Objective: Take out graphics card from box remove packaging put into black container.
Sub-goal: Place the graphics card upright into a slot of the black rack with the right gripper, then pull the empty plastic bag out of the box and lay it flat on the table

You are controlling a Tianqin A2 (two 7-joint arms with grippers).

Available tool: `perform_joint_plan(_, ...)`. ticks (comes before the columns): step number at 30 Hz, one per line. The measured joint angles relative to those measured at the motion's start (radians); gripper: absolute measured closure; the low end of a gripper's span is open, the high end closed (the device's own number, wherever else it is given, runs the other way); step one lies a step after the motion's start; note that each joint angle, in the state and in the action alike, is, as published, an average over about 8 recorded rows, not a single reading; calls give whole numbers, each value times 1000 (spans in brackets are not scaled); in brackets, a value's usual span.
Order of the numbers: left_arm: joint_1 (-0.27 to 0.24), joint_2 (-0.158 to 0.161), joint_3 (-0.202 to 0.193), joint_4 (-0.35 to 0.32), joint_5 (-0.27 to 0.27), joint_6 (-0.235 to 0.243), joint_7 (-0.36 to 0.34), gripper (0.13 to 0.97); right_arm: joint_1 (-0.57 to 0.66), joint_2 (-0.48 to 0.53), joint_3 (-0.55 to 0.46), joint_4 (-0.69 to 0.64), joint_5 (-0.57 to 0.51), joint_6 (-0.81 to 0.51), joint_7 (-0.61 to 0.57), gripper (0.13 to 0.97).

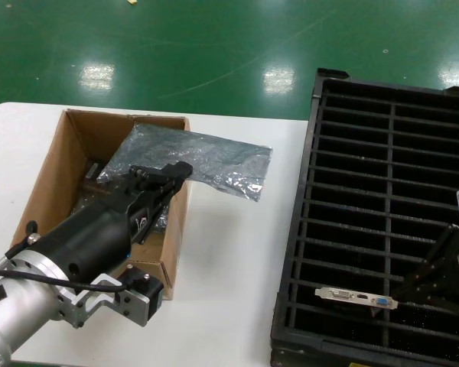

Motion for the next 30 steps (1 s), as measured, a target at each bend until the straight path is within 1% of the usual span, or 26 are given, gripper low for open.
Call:
perform_joint_plan(5, 0, 0, 0, 0, 0, 0, 0, 958, -15, 8, 16, 26, -17, 15, -7, 942)
perform_joint_plan(9, 0, 0, 0, 0, 0, 0, 0, 958, -57, 33, 45, 71, -56, 68, -24, 959)
perform_joint_plan(13, 0, 0, 0, 0, 0, 0, 0, 958, -140, 79, 90, 130, -121, 182, -56, 949)
perform_joint_plan(18, 0, 0, 0, 0, 0, 0, 0, 958, -281, 140, 156, 184, -245, 382, -88, 940)
perform_joint_plan(22, 0, 0, 0, 0, 0, 0, 0, 958, -383, 173, 202, 198, -352, 525, -88, 898)
perform_joint_plan(24, 0, 0, 0, 0, 0, 0, 0, 958, -417, 183, 217, 200, -388, 569, -85, 877)
perform_joint_plan(27, -2, 6, -1, -7, -3, 9, -11, 958, -440, 189, 228, 202, -413, 598, -81, 856)
perform_joint_plan(28, -3, 11, -4, -11, -4, 17, -22, 958, -441, 190, 229, 202, -415, 600, -81, 856)
perform_joint_plan(30, -10, 31, -14, -24, -7, 46, -64, 958, -443, 190, 230, 202, -416, 602, -81, 856)
